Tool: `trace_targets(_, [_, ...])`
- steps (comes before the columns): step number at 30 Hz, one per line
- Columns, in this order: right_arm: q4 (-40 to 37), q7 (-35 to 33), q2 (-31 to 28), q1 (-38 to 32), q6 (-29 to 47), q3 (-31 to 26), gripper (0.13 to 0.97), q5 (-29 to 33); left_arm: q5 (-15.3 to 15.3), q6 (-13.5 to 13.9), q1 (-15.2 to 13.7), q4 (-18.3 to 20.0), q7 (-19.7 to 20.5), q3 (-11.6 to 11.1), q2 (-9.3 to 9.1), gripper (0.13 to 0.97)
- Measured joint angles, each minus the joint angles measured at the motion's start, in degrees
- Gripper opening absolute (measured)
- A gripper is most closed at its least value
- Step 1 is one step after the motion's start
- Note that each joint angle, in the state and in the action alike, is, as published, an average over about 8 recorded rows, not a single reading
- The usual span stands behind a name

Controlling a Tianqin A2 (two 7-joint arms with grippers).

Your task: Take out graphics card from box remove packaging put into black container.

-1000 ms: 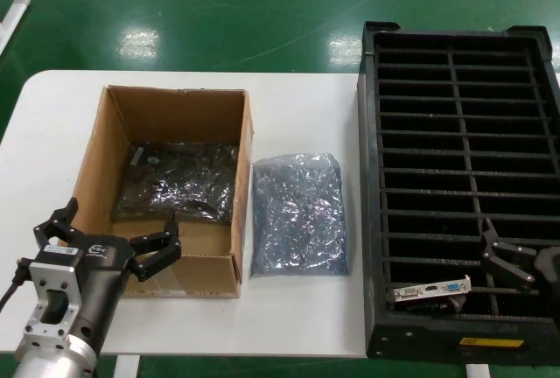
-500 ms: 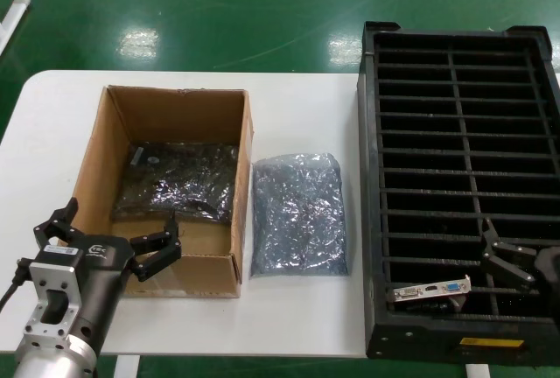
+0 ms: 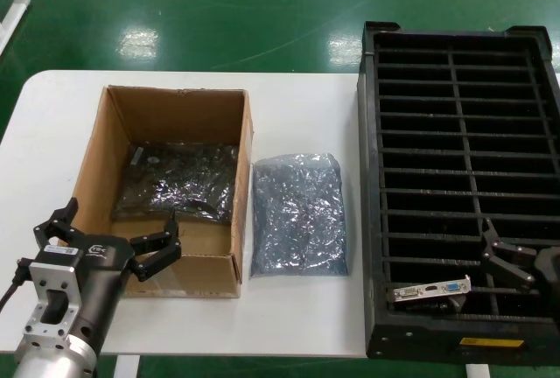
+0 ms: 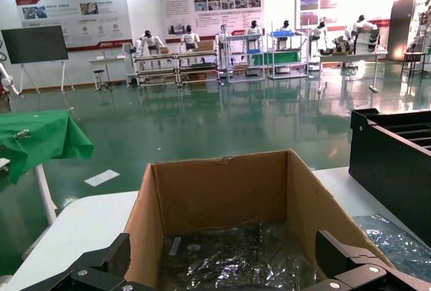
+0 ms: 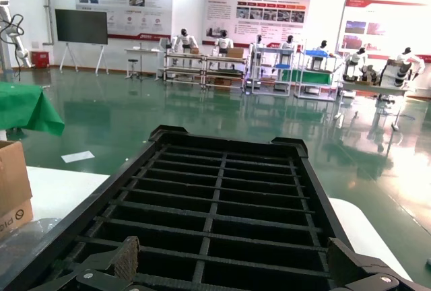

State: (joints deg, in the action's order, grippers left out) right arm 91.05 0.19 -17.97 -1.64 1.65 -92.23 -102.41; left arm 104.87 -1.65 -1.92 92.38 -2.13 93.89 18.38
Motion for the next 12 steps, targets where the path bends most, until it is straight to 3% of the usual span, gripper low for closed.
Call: trace_targets(12, [0.0, 0.0, 0.0, 0.0, 0.0, 0.0, 0.966, 0.0, 0.0, 0.0, 0.0, 0.0, 0.0, 0.0, 0.0, 0.966])
